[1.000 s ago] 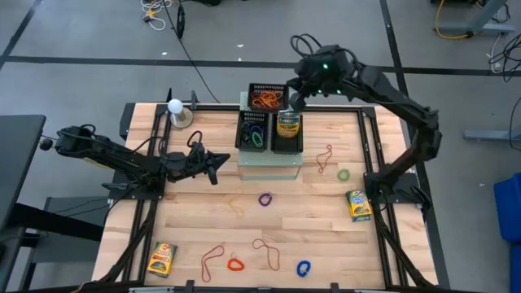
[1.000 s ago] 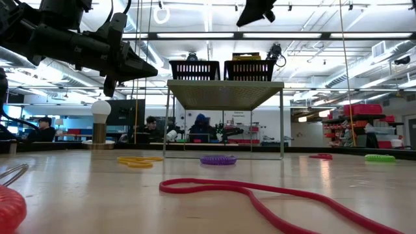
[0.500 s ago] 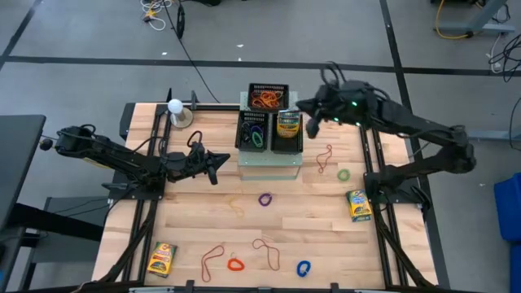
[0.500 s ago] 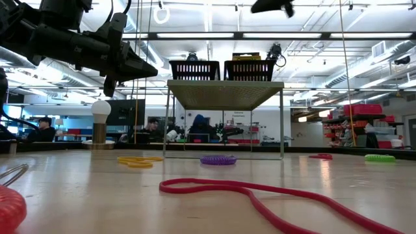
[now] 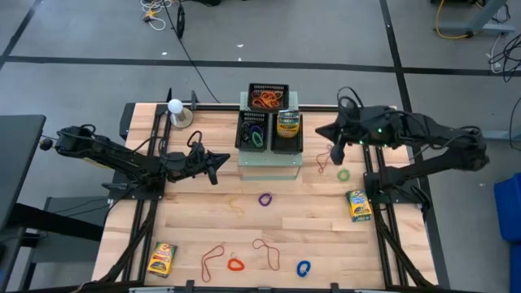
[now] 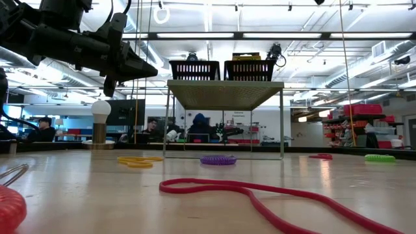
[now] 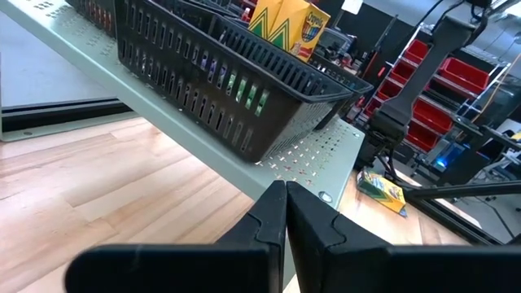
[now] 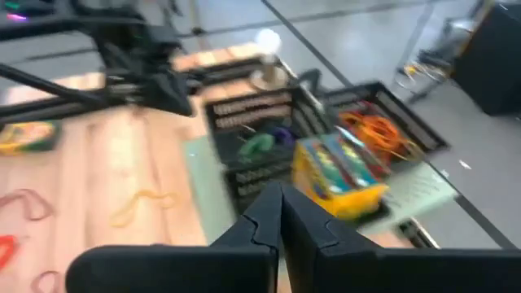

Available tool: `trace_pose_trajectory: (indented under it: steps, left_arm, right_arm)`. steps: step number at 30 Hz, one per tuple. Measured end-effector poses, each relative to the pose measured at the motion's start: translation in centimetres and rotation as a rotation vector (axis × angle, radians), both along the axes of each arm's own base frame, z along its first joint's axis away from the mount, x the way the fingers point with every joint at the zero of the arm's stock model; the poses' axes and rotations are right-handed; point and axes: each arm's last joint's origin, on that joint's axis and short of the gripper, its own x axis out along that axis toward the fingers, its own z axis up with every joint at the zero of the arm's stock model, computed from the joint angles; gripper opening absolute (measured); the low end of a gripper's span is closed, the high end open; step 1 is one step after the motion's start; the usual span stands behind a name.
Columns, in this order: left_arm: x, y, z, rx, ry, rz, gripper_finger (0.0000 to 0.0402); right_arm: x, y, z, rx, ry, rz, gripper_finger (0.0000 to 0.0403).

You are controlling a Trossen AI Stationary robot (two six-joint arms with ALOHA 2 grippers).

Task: Pick & Place Office Desk Supplies
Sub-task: Put the red rubber band into the top black bin

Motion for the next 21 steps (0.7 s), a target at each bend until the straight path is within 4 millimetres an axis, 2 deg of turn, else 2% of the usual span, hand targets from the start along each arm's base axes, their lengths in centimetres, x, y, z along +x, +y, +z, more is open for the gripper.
trace_pose_trajectory:
  steps: [2,5,11,15,21]
  left_arm:
    - [0.0,0.0,0.0,0.000,0.000,0.000,0.0016]
    - [0.0,0.0,0.1,-0.002,-0.014,0.003,0.0016]
    - [0.0,0.0,0.5,-0.047,-0.079,0.000,0.0016]
    - [0.0,0.1,0.9,-0.084,-0.141,0.030,0.0016]
    - [0.5,1.4,2.7,-0.060,-0.235,0.154,0.0016]
  right_arm:
    - [0.3,0.7,-0.6,-0.003,-0.019,0.032,0.0011]
    - [0.6,1.3,-2.6,0.008,-0.055,0.049,0.0011]
    - [-0.1,1.8,-6.1,0.102,-0.196,0.029,0.0011]
    - [-1.3,1.8,-6.6,0.137,-0.252,0.010,0.0011]
    - [-2.5,1.6,-6.0,0.134,-0.310,-0.025,0.0006]
